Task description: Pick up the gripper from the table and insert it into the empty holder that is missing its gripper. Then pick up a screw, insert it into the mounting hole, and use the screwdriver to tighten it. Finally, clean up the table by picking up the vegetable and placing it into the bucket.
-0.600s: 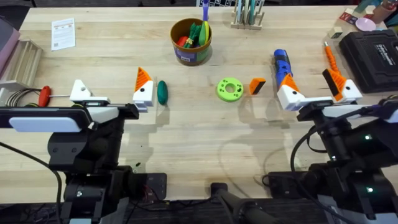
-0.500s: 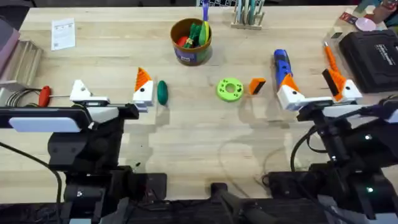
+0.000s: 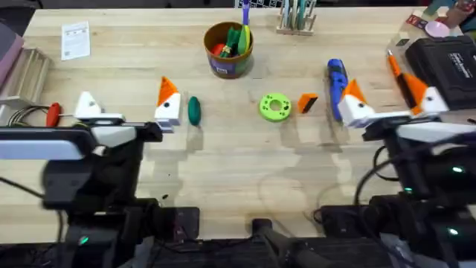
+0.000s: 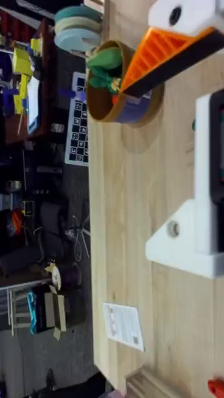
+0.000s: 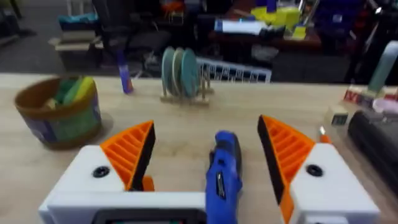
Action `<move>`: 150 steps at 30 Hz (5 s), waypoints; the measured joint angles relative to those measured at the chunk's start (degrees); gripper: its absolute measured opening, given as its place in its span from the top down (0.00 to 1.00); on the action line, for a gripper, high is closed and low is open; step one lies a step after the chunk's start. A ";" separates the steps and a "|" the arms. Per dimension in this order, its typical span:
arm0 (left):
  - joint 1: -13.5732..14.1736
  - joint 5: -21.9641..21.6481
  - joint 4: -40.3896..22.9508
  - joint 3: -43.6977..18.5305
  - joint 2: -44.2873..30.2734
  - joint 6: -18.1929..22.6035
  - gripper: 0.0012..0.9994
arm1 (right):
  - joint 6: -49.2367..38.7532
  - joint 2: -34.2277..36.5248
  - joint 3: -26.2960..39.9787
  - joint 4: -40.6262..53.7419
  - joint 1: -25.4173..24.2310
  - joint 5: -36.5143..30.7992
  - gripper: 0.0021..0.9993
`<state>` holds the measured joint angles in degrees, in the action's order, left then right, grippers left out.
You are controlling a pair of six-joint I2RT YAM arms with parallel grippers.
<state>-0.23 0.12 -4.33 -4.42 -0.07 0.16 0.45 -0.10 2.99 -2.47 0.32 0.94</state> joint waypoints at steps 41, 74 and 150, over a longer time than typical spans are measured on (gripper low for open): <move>2.11 0.28 -59.20 -64.35 -77.37 -2.45 0.01 | 0.00 66.51 62.52 58.27 0.00 0.25 0.01; 9.50 1.62 -51.57 -60.43 -97.48 -12.57 0.01 | 0.00 66.60 62.59 58.17 0.00 0.25 0.01; 10.14 1.95 -68.53 -73.43 -72.60 -11.93 0.01 | 0.00 66.60 62.63 58.17 0.00 0.25 0.01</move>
<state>9.91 2.07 -72.86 -77.84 -72.66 -11.77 0.45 66.50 65.63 55.70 0.32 1.19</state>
